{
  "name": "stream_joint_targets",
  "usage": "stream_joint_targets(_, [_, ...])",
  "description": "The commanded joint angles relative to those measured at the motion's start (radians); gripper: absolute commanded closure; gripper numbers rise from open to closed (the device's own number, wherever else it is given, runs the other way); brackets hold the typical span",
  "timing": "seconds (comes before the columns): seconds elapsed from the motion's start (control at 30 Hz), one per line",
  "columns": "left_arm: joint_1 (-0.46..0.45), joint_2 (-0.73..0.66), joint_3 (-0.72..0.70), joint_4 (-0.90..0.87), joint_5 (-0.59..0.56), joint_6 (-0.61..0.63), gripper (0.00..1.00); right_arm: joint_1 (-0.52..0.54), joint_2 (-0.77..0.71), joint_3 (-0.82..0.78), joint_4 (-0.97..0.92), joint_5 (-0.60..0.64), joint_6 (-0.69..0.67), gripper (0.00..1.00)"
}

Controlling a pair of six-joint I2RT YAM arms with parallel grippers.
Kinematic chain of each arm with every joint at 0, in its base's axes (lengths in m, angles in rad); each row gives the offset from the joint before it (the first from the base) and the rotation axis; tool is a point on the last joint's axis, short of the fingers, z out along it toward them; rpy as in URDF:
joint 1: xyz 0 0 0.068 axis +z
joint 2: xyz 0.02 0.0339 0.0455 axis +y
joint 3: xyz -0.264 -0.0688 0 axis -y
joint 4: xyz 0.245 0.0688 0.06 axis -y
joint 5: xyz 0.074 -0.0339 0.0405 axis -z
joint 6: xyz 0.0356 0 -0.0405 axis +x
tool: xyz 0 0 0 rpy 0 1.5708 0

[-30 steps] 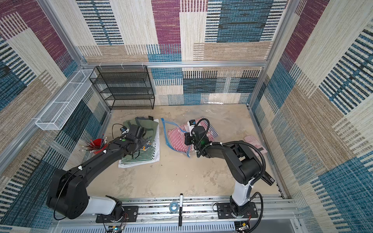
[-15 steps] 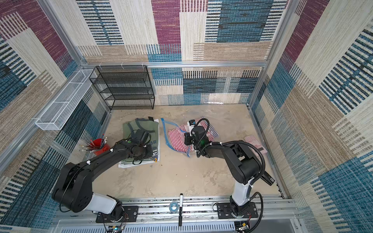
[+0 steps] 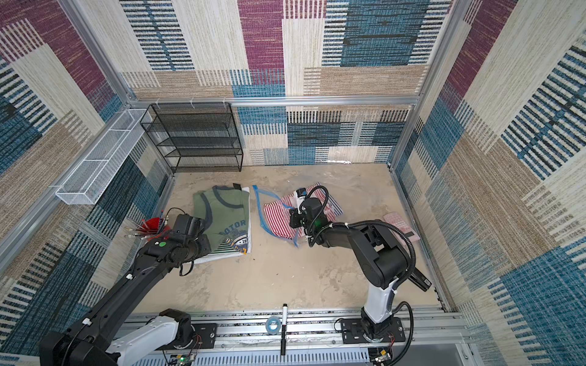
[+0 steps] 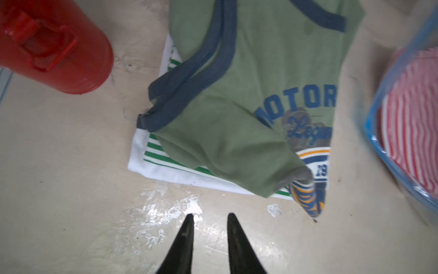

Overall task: Take the tank top out of the vacuum bag
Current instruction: Place the tank top on the tank top, then adjust the tank top.

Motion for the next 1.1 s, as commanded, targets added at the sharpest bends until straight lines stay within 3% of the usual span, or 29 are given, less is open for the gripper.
stream_joint_targets(0.0, [0.028,0.053,-0.004,-0.002,-0.016,0.023,0.75,0.001,-0.004,0.006,0.008,-0.011,0.004,1.00])
stream_joint_targets(0.43, [0.116,0.233,-0.013,0.134,0.019,0.035,0.70,0.001,-0.007,0.004,0.012,-0.016,0.004,1.00])
stream_joint_targets(0.8, [0.135,0.339,0.015,0.184,0.052,0.051,0.64,0.001,0.008,0.011,0.006,-0.014,-0.001,1.00])
stream_joint_targets(1.07, [0.137,0.443,0.066,0.204,0.089,0.055,0.66,0.001,0.014,0.015,0.001,-0.015,-0.001,1.00])
